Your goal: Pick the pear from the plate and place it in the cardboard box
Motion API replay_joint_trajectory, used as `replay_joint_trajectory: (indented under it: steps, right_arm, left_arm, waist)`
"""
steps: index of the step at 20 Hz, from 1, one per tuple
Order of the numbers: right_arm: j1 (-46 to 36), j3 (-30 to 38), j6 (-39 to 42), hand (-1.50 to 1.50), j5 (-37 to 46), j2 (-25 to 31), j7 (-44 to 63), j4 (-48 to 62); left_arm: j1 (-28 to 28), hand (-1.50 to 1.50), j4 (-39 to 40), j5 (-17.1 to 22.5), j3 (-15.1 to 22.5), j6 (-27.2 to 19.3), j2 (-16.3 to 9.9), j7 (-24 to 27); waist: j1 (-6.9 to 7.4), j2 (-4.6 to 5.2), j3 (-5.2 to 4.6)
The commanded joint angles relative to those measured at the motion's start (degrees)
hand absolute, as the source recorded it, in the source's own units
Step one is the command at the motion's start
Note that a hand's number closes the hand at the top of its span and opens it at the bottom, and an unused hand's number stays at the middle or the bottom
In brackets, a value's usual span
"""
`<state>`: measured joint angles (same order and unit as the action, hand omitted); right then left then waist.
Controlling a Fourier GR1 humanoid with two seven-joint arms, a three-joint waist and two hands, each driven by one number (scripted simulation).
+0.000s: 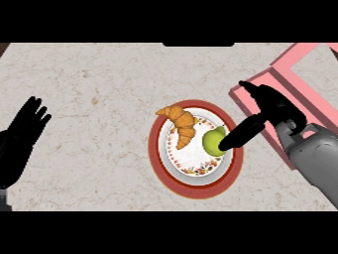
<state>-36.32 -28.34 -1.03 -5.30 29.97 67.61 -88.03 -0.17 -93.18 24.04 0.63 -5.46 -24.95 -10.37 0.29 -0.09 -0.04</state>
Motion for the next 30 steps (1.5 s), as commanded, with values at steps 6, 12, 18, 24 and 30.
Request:
replay_joint_trajectory:
  steps: [6,12,18,24,30]
  right_arm:
    - [-2.6,-0.5,4.8,-1.5,3.2,-2.4,6.0,7.1]
    - [-2.6,-0.7,5.2,-1.5,3.4,-5.4,9.1,6.2]
    - [-4.8,-0.3,6.0,-1.5,4.7,-8.5,8.4,13.1]
    - [-0.4,-1.7,5.8,-1.5,6.5,-8.5,6.4,12.7]
    - [-1.0,-1.7,6.2,-1.5,7.3,-11.7,7.0,15.1]
  left_arm:
    - [-1.5,0.0,-1.1,-1.0,-0.4,-0.2,1.5,-2.4]
    - [-1.5,0.0,-0.3,-2.7,-0.4,-0.1,3.0,-1.1]
    - [-1.1,0.0,-0.5,-2.2,-2.4,1.0,2.3,-2.0]
    - [-1.4,0.0,-0.5,-1.9,-3.6,2.4,1.9,-2.8]
    - [1.3,0.0,-0.3,-2.4,-4.1,4.1,2.9,-1.0]
  waist:
    - [0.14,0.14,0.01]
    - [-0.22,0.02,0.0]
    - [0.08,0.04,0.01]
    - [-0.4,0.0,0.02]
    - [-0.03,-0.01,0.01]
